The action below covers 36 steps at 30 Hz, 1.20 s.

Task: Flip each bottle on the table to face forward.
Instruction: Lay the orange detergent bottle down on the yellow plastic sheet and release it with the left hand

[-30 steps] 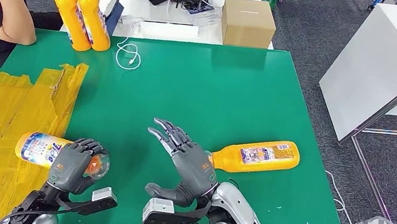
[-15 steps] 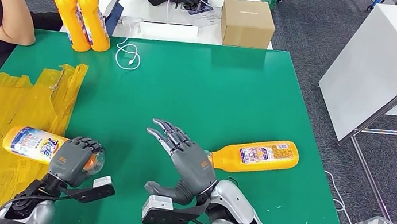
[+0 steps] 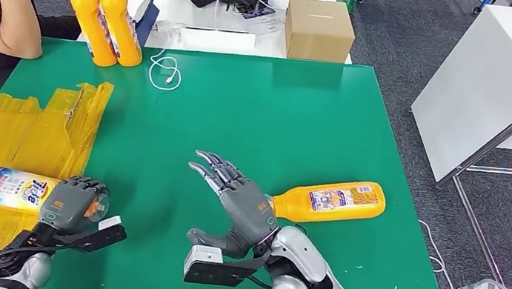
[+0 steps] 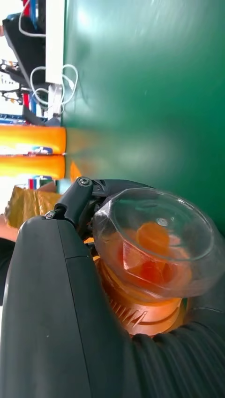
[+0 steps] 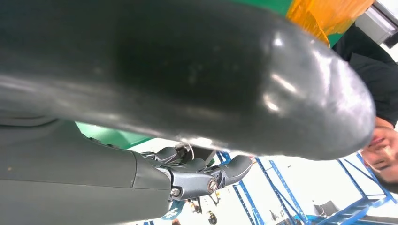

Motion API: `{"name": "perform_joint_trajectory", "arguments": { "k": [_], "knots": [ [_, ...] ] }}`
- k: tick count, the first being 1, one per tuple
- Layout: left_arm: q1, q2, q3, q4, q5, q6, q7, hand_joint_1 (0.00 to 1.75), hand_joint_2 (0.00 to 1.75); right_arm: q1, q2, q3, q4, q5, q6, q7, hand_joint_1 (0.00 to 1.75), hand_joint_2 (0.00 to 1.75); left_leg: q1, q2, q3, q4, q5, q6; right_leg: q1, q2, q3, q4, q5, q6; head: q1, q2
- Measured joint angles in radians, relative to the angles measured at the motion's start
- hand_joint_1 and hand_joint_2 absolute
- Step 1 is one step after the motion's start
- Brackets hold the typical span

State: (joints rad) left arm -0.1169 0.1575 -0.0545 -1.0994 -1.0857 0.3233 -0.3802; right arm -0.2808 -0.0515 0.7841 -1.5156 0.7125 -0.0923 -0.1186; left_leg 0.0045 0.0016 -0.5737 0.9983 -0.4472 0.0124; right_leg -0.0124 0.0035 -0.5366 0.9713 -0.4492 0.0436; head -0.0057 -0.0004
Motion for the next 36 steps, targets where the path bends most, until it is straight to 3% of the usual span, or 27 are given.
{"name": "perform_joint_trajectory", "arguments": {
  "k": [2, 3, 6, 7, 12, 15, 21, 25, 31, 36],
  "knots": [
    [-0.001, 0.002, 0.007, 0.007, 0.001, 0.001, -0.003, 1.75, 1.75, -0.001, 0.000, 0.001, 0.003, 0.000, 0.001, 0.000, 0.00, 0.00, 0.000, 0.000, 0.000, 0.000, 0.000, 0.000, 0.000, 0.000, 0.000, 0.000, 0.000, 0.000, 0.000, 0.000],
    [-0.003, 0.003, 0.010, 0.010, 0.001, 0.002, -0.003, 1.60, 1.75, -0.002, 0.000, 0.002, 0.004, -0.001, 0.001, 0.000, 0.00, 0.00, 0.000, 0.000, 0.000, 0.000, 0.000, 0.000, 0.000, 0.000, 0.000, 0.000, 0.000, 0.000, 0.000, 0.000],
    [-0.006, 0.003, 0.016, 0.018, 0.007, 0.000, -0.009, 0.29, 0.44, -0.005, 0.000, 0.004, 0.008, -0.001, 0.001, 0.000, 0.00, 0.00, 0.000, 0.000, 0.000, 0.000, 0.000, 0.000, 0.000, 0.000, 0.000, 0.000, 0.000, 0.000, 0.000, 0.000],
    [-0.007, 0.004, 0.018, 0.019, 0.013, -0.003, -0.017, 0.00, 0.00, -0.007, 0.000, 0.004, 0.010, -0.002, 0.001, -0.001, 0.00, 0.00, 0.000, 0.000, 0.000, 0.000, 0.000, 0.000, 0.000, 0.000, 0.000, 0.000, 0.000, 0.000, 0.000, 0.000],
    [0.003, 0.002, 0.028, -0.005, 0.095, -0.072, -0.101, 0.00, 0.00, -0.014, 0.000, 0.007, 0.018, -0.008, 0.003, -0.001, 0.00, 0.00, 0.000, -0.002, 0.001, 0.000, 0.000, 0.000, 0.000, -0.002, 0.003, 0.000, 0.000, 0.000, 0.000, 0.000],
    [0.052, -0.011, 0.028, -0.071, 0.183, -0.152, -0.167, 0.00, 0.00, -0.014, 0.000, 0.007, 0.021, -0.008, 0.003, -0.001, 0.00, 0.00, 0.000, -0.002, 0.001, 0.000, 0.000, 0.000, -0.001, -0.003, 0.002, 0.000, 0.000, 0.000, 0.000, 0.000],
    [0.132, -0.050, 0.004, -0.216, 0.367, -0.304, -0.206, 0.00, 0.00, -0.004, -0.001, 0.005, 0.022, 0.001, 0.003, -0.001, 0.00, 0.00, -0.001, -0.002, 0.000, 0.000, 0.000, 0.001, -0.001, -0.003, 0.001, -0.001, 0.000, 0.000, 0.000, 0.000],
    [0.152, -0.074, 0.015, -0.289, 0.563, -0.441, -0.223, 0.00, 0.00, 0.001, -0.001, -0.004, 0.026, 0.008, 0.002, -0.001, 0.00, 1.75, -0.001, -0.003, -0.001, 0.000, 0.000, 0.001, -0.001, -0.003, 0.001, -0.001, 0.000, 0.000, 0.000, 0.000],
    [0.156, -0.128, 0.071, -0.382, 0.761, -0.541, -0.220, 0.00, 0.00, 0.012, -0.016, -0.026, 0.032, 0.038, 0.006, 0.009, 0.00, 1.75, 0.000, -0.002, 0.000, 0.000, 0.000, 0.001, -0.001, -0.003, 0.001, -0.001, 0.000, 0.000, 0.000, 0.000],
    [0.175, -0.184, 0.156, -0.471, 1.030, -0.689, -0.183, 0.00, 0.00, 0.059, -0.082, -0.058, 0.008, 0.098, 0.010, 0.040, 0.00, 1.75, -0.001, -0.003, -0.001, 0.000, 0.000, 0.001, -0.001, -0.003, 0.001, -0.002, 0.000, 0.000, 0.000, 0.000]
  ]
}}
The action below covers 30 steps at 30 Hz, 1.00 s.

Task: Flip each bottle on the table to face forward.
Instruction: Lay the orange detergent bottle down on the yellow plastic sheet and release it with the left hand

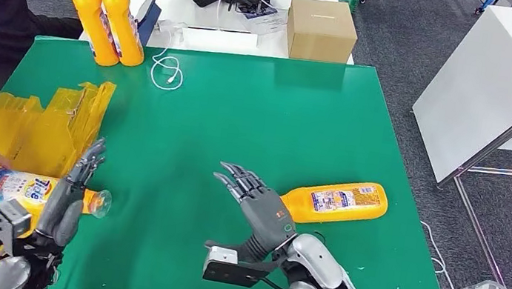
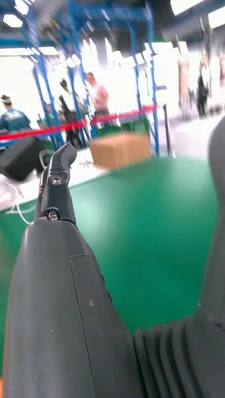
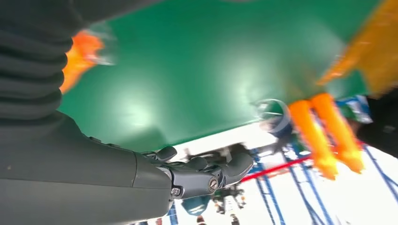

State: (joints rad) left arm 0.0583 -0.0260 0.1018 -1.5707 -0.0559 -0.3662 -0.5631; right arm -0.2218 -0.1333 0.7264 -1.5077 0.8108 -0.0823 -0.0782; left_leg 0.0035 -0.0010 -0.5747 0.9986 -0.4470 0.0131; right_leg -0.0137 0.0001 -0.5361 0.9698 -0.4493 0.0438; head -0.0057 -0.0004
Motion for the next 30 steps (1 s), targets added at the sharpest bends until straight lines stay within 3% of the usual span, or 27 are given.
{"name": "perform_joint_trajectory", "arguments": {
  "k": [5, 15, 24, 30],
  "knots": [
    [0.027, -0.036, 0.065, -0.070, 0.104, -0.080, 0.016, 0.00, 0.00, 0.077, -0.081, -0.071, -0.044, 0.009, 0.007, 0.012, 0.00, 1.75, -0.001, -0.001, 0.000, 0.000, 0.000, 0.000, 0.000, 0.000, -0.001, -0.001, 0.000, 0.000, 0.000, 0.000],
    [0.051, -0.062, 0.087, -0.116, 0.118, -0.078, 0.040, 0.00, 0.00, 0.279, -0.185, -0.273, -0.181, 0.046, 0.012, 0.019, 0.00, 1.75, -0.001, -0.002, -0.001, 0.000, 0.000, 0.000, 0.000, -0.001, -0.001, -0.001, 0.000, 0.000, 0.000, 0.000],
    [0.039, -0.062, 0.088, -0.116, 0.119, -0.072, 0.048, 0.00, 0.00, 0.279, -0.213, -0.389, -0.188, 0.043, 0.045, 0.033, 0.00, 1.75, -0.001, -0.002, -0.001, 0.000, 0.000, 0.001, 0.000, -0.001, 0.000, -0.001, 0.000, 0.000, 0.000, 0.000],
    [0.008, -0.062, 0.088, -0.115, 0.134, -0.071, 0.069, 0.00, 0.00, 0.201, -0.217, -0.413, -0.115, 0.027, 0.100, 0.054, 0.00, 1.75, -0.001, -0.002, -0.001, 0.000, 0.001, 0.001, 0.000, -0.001, 0.000, -0.001, 0.000, 0.000, 0.000, 0.000]
  ]
}}
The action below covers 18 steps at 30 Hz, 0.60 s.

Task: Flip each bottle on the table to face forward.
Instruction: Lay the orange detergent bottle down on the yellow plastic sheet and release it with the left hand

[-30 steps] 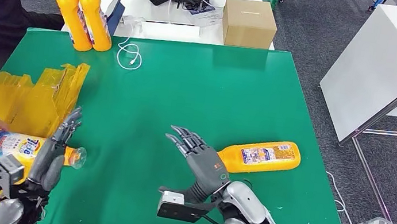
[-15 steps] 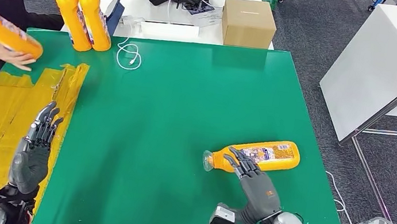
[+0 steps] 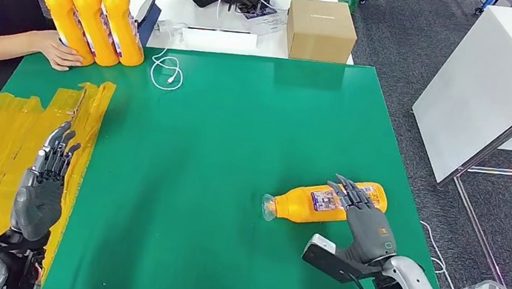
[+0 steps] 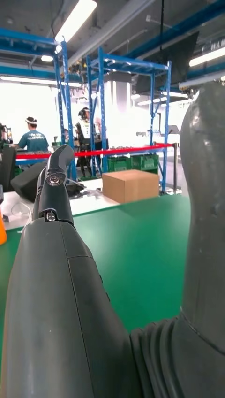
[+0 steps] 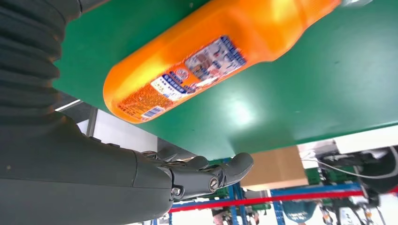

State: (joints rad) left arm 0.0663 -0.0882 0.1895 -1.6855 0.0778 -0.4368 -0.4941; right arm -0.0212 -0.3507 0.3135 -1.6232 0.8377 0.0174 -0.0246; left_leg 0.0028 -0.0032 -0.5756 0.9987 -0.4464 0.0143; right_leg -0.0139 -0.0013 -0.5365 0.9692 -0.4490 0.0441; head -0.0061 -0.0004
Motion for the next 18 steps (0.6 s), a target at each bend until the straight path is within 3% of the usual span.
{"name": "perform_joint_trajectory", "arguments": {
  "k": [12, 18],
  "knots": [
    [-0.040, 0.000, 0.000, 0.009, 0.026, 0.021, 0.014, 0.00, 0.00, -0.109, -0.016, 0.006, 0.135, 0.002, 0.034, 0.013, 0.00, 1.75, 0.000, 0.000, 0.000, 0.000, 0.000, 0.000, 0.000, 0.000, 0.000, 0.000, 0.000, 0.000, 0.000, 0.000],
    [-0.055, 0.000, 0.005, 0.011, 0.053, 0.025, 0.018, 0.00, 0.00, -0.163, -0.048, 0.026, 0.187, 0.036, 0.057, 0.017, 0.00, 1.75, 0.000, 0.000, 0.000, 0.000, 0.000, 0.000, 0.000, 0.000, 0.000, 0.000, 0.000, 0.000, 0.000, 0.000]
  ]
}}
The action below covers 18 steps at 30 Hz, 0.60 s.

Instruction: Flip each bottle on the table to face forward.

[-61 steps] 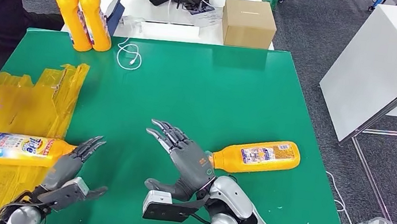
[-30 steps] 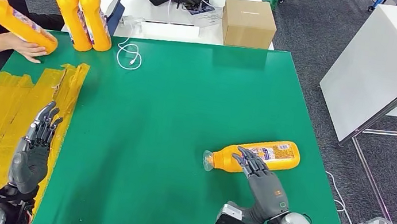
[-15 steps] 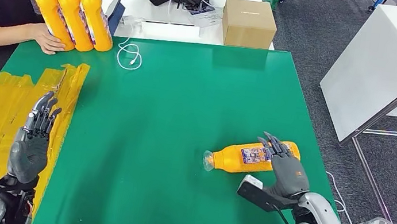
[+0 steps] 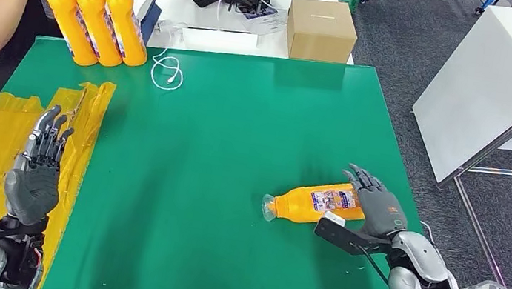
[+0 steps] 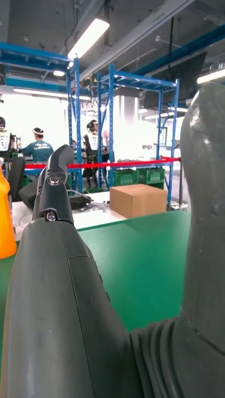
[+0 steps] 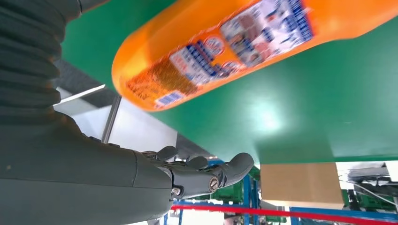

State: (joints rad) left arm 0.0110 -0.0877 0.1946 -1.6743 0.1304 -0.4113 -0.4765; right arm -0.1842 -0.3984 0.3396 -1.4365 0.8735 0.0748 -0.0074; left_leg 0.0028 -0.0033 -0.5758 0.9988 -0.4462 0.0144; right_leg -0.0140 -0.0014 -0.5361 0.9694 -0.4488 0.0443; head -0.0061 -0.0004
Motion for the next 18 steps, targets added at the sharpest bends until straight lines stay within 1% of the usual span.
{"name": "perform_joint_trajectory", "arguments": {
  "k": [5, 11, 18],
  "knots": [
    [-0.003, 0.000, 0.006, 0.000, 0.005, -0.003, 0.000, 0.00, 0.00, -0.030, -0.018, 0.017, 0.026, 0.009, 0.004, 0.000, 0.00, 1.75, 0.000, 0.000, 0.000, 0.000, 0.000, 0.000, 0.000, 0.000, 0.000, 0.000, 0.000, 0.000, 0.000, 0.000],
    [-0.005, 0.000, 0.010, 0.001, 0.006, -0.003, 0.001, 0.00, 0.00, -0.040, -0.026, 0.031, 0.043, 0.011, 0.008, 0.001, 0.00, 1.75, 0.000, 0.000, 0.000, 0.000, 0.000, 0.000, 0.000, 0.000, -0.001, 0.000, 0.000, 0.000, 0.000, 0.000],
    [-0.027, 0.000, 0.012, 0.023, 0.024, -0.004, 0.004, 0.00, 0.00, -0.099, -0.056, 0.065, 0.088, 0.013, 0.067, 0.002, 0.00, 1.75, 0.000, 0.000, 0.000, 0.000, 0.000, 0.000, 0.000, 0.000, 0.000, 0.000, 0.000, 0.000, 0.000, 0.000]
  ]
}}
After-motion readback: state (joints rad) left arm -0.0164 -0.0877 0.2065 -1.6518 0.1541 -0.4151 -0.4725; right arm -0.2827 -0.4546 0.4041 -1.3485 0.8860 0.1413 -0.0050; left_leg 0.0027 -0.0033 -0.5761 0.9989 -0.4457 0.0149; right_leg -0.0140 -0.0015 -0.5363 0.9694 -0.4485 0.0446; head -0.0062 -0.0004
